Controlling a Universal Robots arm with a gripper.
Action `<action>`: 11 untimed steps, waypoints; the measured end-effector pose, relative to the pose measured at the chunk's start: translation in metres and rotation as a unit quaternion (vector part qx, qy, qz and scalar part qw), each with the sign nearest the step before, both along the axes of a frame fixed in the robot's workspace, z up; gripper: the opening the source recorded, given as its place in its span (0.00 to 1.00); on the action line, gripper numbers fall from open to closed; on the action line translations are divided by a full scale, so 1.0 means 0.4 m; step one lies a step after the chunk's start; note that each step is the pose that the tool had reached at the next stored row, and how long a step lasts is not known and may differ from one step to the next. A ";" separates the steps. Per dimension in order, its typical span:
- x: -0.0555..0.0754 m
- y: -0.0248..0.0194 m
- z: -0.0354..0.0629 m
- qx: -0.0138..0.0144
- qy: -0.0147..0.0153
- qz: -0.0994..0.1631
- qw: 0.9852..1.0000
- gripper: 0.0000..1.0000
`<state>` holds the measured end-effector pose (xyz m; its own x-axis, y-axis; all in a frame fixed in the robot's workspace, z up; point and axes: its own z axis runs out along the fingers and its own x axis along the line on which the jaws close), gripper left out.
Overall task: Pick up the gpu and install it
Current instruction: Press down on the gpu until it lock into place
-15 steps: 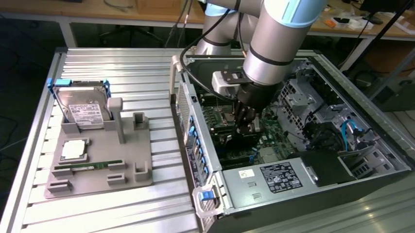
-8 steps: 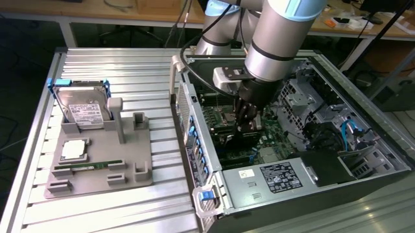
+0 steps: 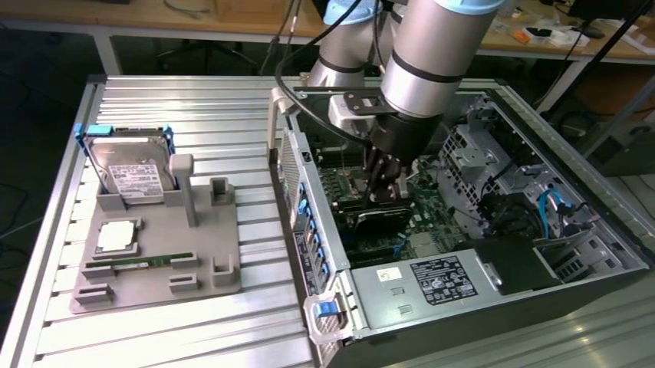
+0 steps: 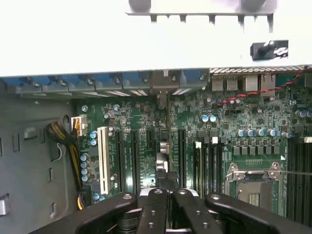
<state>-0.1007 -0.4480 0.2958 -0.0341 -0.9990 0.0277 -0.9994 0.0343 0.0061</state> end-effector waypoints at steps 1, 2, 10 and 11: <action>-0.004 0.000 0.001 0.000 0.000 0.000 1.000 0.11; -0.008 0.000 0.001 0.000 0.001 0.000 1.000 0.11; -0.035 0.000 0.001 0.000 0.001 0.000 1.000 0.11; -0.037 0.000 0.001 0.000 0.001 0.000 1.000 0.11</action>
<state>-0.1154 -0.4479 0.2962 -0.0342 -0.9990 0.0278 -0.9994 0.0344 0.0086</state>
